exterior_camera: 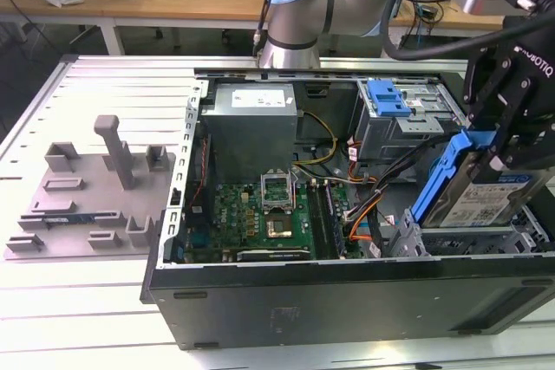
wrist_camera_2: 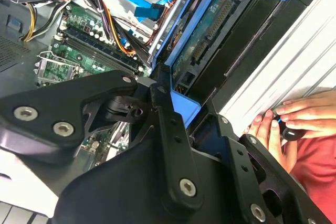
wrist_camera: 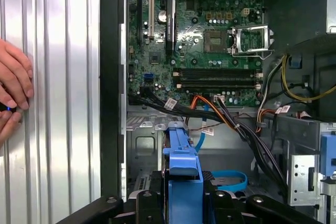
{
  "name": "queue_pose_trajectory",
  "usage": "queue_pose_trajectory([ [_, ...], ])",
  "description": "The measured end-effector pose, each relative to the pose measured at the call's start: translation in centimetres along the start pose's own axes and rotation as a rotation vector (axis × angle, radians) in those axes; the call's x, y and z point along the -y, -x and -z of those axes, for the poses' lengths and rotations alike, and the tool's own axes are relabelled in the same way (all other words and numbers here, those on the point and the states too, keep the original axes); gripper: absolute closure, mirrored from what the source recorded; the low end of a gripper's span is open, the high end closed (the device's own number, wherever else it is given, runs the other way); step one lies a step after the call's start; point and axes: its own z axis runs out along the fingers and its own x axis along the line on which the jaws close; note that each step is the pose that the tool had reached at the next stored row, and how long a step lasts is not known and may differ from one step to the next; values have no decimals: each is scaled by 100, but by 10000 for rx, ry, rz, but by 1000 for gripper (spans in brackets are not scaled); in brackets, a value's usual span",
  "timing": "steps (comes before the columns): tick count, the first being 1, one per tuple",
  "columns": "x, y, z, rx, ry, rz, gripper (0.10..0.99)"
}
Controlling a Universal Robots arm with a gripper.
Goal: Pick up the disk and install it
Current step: 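Insert the disk into the insertion slot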
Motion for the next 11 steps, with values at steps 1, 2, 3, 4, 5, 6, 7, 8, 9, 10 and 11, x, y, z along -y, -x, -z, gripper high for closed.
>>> queue_pose_trajectory([
  [1, 0, 0, -14, -1, 0, 0, 722],
  [2, 0, -1, -24, -1, 0, 0, 722],
  [3, 0, -1, -44, 0, 0, 0, 722],
  [4, -1, -2, -63, -1, 0, 0, 722],
  [5, -1, -3, -81, 1, 0, 0, 722],
  [6, -1, -4, -93, 1, 0, 0, 722],
  [7, -1, -5, -103, -1, 0, 0, 722],
  [8, -1, -5, -110, -1, 0, 0, 722],
  [9, -1, -5, -115, 0, -1, 0, 722],
  [10, -1, -5, -116, -3, -1, 0, 710],
  [11, -1, -5, -116, -4, 0, 0, 647],
])
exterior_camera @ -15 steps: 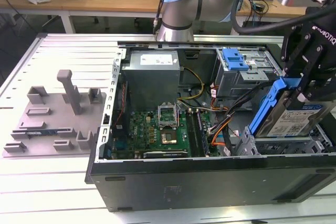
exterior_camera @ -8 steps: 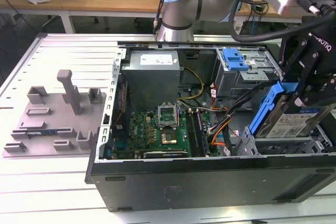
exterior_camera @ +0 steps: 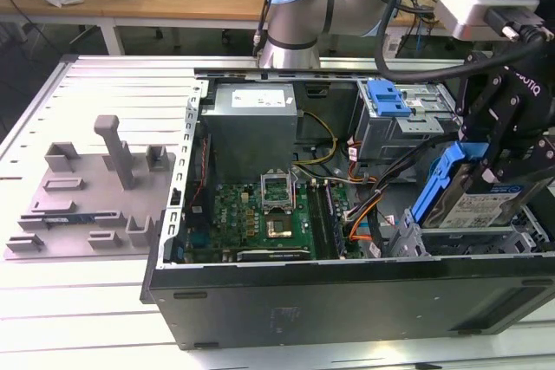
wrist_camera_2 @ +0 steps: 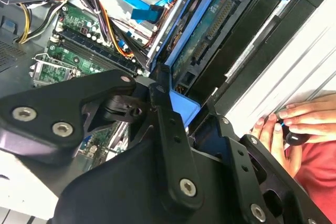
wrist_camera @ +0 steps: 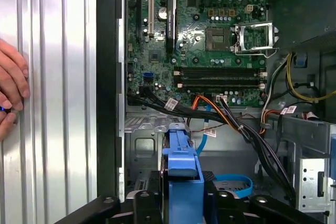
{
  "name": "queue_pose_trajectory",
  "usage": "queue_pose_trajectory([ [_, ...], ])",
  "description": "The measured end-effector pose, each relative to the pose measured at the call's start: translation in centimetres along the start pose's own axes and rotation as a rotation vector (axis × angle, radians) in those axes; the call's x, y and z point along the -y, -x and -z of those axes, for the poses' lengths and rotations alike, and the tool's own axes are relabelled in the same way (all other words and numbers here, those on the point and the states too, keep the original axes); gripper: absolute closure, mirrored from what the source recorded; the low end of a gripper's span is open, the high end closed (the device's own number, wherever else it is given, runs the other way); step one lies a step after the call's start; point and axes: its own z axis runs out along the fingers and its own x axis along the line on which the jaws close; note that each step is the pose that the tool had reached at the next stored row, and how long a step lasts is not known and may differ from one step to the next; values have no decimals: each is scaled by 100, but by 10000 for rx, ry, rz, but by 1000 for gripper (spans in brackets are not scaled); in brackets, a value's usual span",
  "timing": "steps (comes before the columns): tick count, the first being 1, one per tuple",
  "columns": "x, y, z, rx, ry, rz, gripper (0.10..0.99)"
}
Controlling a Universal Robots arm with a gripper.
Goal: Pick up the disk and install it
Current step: 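Insert the disk into the insertion slot, then insert the first disk wire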
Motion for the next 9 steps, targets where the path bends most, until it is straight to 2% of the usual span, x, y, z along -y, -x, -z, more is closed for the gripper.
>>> queue_pose_trajectory([
  [9, 0, 0, -5, 4, 0, 0, 647],
])
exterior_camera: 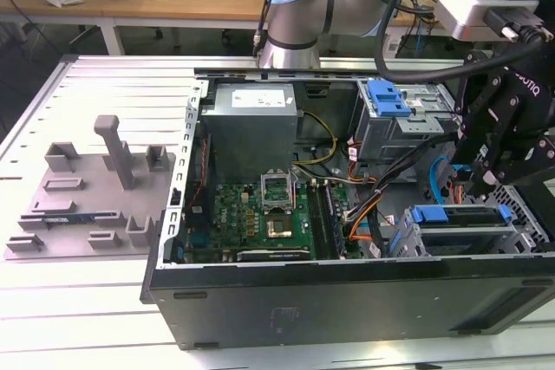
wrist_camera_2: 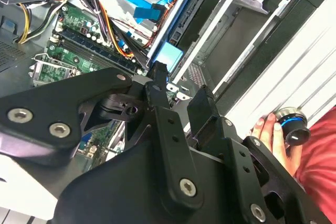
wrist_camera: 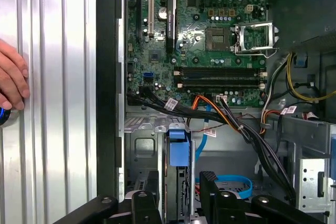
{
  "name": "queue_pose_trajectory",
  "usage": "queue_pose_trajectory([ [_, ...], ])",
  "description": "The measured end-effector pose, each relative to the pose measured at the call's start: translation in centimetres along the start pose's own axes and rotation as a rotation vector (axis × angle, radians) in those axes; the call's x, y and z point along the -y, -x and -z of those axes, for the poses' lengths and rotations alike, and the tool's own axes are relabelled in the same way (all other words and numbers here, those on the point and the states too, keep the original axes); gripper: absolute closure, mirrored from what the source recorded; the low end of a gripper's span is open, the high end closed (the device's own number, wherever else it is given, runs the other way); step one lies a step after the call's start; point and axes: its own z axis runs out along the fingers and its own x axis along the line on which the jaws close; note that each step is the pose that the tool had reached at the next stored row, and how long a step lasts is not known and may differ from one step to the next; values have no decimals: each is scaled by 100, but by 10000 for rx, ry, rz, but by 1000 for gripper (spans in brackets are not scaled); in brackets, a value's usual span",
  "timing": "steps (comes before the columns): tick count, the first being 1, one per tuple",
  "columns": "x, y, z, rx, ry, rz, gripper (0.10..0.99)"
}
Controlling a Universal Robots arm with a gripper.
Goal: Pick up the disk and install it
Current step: 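Insert the first disk wire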
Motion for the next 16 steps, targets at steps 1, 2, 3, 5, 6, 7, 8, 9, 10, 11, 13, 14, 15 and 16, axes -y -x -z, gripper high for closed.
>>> queue_pose_trajectory([
  [1, 0, 0, 0, 0, 0, 0, 647],
  [2, 0, 0, -1, 0, 0, 0, 647],
  [3, 0, 0, -1, 0, 0, 0, 647],
  [5, 0, 0, -1, -1, 0, 0, 647],
  [6, 0, 0, -1, 0, 0, 1, 647],
  [7, 0, 0, -1, -1, 0, 0, 647],
  [8, 0, 0, -1, -1, 0, 0, 647],
  [9, 0, 0, -1, -1, 1, 0, 647],
  [10, 0, 0, -2, 0, 0, 0, 647],
  [11, 0, 21, -4, -16, 0, 1, 647],
  [13, 0, 140, -3, -118, 0, 1, 647],
  [14, 0, 260, -4, -309, -1, 3, 647],
  [15, 2, 332, -4, -497, -2, 5, 647],
  [16, 5, 395, -6, -692, -2, 8, 647],
])
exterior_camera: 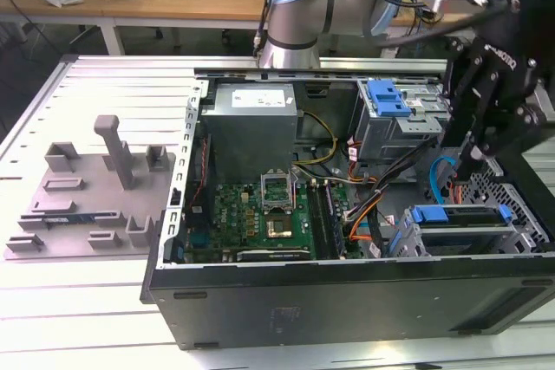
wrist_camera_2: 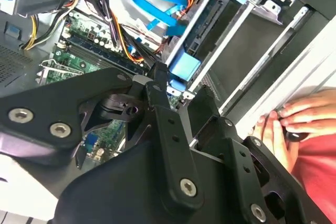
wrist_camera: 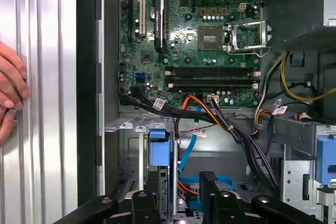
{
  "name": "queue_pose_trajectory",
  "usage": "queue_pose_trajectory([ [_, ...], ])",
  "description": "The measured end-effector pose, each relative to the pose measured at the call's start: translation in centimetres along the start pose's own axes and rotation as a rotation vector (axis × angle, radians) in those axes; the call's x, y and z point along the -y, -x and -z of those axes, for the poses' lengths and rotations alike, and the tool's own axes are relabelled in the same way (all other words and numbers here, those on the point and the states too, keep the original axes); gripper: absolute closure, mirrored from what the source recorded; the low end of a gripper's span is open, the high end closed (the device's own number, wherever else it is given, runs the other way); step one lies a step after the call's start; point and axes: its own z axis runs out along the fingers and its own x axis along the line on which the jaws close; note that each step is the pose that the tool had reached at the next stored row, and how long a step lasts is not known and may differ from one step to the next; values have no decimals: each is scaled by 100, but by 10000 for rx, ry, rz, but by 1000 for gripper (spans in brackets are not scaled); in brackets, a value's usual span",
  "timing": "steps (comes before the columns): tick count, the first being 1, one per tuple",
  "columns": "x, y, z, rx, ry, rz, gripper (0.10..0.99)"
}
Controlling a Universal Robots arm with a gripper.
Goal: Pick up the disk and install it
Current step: 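Insert the first disk wire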
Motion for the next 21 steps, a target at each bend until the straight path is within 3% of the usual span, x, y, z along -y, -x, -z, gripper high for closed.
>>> queue_pose_trajectory([
  [5, 42, 178, -6, -888, 37, 10, 647],
  [6, 54, 204, -8, -1006, 45, 12, 647],
  [8, 98, 296, -15, -1403, 73, 18, 647],
  [10, 128, 351, -22, -1605, 90, 21, 647],
  [11, 158, 400, -26, -1761, 105, 25, 647],
  [13, 195, 459, -31, -1929, 120, 28, 647],
  [15, 252, 550, -41, -2196, 141, 31, 647],
  [17, 298, 622, -48, -2396, 157, 36, 647],
  [19, 356, 712, -52, -2557, 171, 37, 647],
  [21, 400, 773, -51, -2579, 176, 39, 647],
])
